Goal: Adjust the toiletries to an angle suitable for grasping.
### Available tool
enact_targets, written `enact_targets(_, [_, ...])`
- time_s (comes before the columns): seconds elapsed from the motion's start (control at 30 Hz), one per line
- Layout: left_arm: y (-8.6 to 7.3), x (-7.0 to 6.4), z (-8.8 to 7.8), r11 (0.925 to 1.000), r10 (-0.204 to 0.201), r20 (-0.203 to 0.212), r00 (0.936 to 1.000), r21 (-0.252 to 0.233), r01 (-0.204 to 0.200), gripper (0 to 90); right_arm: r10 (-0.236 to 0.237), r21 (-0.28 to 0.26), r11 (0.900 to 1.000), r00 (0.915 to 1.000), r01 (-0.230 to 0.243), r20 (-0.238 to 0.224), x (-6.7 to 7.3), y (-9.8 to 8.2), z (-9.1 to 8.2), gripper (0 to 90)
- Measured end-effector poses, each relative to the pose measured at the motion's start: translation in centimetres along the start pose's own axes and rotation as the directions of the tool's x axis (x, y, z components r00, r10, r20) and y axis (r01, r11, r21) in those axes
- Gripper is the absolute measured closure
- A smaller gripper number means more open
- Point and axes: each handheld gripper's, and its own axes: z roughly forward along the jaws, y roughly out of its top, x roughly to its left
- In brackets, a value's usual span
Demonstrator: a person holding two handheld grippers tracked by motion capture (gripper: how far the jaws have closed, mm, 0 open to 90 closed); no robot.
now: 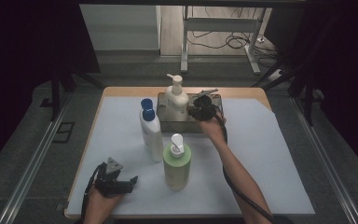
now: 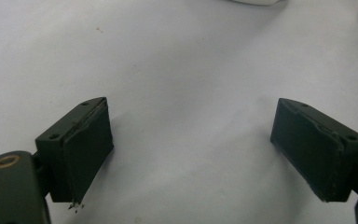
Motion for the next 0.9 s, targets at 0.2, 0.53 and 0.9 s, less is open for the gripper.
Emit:
enact_targets(0.2, [0.0,0.0,0.0,1.0,0.0,0.0,1.0,0.0,0.0,12.1,0.002,0.005,1.0,1.0,-0.002,-0.001,0.0,-0.1,0.2,90.0])
enact_targets(0.53, [0.0,0.0,0.0,1.0,0.0,0.0,1.0,0.0,0.0,12.0,-0.005,0.018,1.0,0.9999,0.005,-0.016,1.0,-0.1,1.0,90.0])
enact_targets(0.9, [0.0,0.0,0.0,1.0,0.0,0.0,1.0,0.001,0.0,12.0,-0.018,0.024,1.0,0.9984,0.019,-0.053,2.2,0.2,1.8,89.9])
